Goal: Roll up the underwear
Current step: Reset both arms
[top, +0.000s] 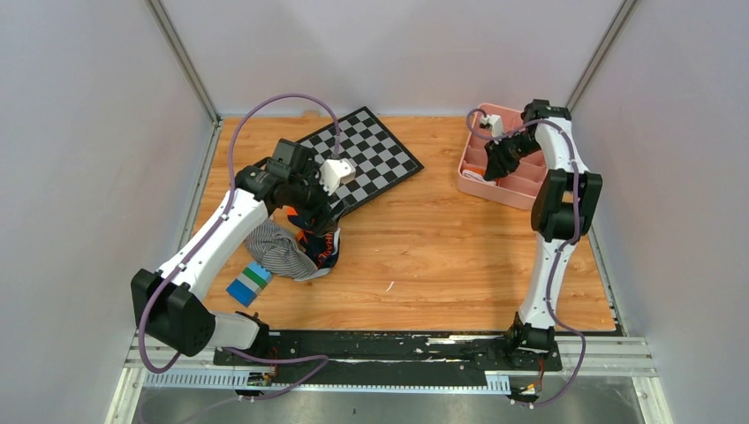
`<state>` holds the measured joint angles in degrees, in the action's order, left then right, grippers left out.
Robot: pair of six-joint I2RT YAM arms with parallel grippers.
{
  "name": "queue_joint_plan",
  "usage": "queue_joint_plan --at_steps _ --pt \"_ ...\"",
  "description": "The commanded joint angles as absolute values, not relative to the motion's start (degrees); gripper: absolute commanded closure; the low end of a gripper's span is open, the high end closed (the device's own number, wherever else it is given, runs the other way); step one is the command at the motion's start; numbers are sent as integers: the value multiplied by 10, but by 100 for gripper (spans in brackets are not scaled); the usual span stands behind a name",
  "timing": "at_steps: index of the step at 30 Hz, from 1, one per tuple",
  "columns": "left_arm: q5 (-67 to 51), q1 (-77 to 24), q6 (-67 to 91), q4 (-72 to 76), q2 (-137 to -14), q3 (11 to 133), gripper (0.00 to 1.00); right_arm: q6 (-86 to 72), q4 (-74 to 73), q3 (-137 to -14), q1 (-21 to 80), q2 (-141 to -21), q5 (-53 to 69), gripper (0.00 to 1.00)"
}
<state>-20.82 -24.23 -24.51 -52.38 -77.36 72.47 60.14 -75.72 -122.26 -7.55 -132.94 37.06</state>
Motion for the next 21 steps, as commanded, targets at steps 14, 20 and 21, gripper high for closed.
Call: queue_joint_plan --at_steps 14,20,21 --pt "5 -156 -66 -345 -739 673 0 208 -313 -770 -83 -823 330 0" --pt "16 -154 -91 -307 -663 636 0 45 -309 -759 -82 -781 289 0" --pt "41 -154 -95 -304 -653 639 0 36 -318 -765 -82 -775 274 0"
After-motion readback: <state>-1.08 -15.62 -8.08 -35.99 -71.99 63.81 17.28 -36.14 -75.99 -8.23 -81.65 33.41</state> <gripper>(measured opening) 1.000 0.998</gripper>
